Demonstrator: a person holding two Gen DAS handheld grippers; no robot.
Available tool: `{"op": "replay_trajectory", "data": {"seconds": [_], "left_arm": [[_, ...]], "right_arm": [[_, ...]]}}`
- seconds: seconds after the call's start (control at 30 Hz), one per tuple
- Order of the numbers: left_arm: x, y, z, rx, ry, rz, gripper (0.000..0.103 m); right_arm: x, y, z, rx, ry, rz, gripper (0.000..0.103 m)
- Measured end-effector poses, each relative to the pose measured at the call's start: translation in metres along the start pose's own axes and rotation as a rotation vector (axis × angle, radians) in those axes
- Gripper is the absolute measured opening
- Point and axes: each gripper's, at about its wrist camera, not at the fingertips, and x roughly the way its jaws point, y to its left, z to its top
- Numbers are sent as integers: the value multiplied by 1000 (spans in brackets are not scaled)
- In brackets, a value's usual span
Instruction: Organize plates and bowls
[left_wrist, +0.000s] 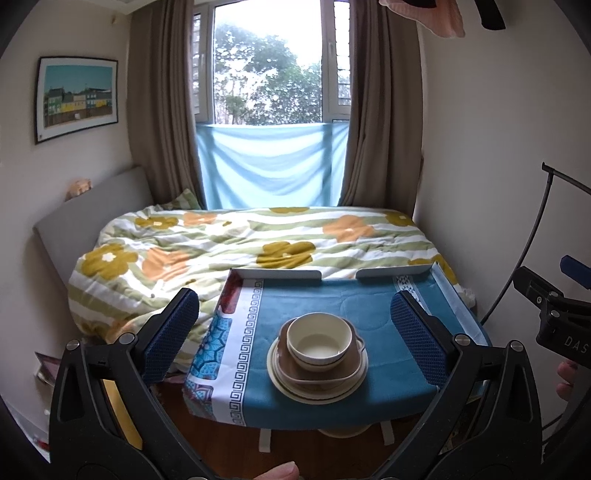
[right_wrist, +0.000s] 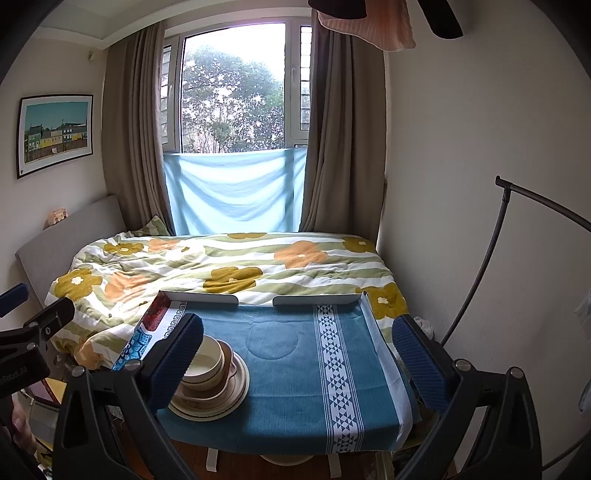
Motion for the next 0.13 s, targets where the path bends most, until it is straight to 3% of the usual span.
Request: {"op": "replay_trajectory", "data": {"seconds": [0.13], "left_arm": [[0, -3, 1, 9, -11, 13, 103]], "right_arm": [[1, 0, 1, 0, 1, 0, 102]]}}
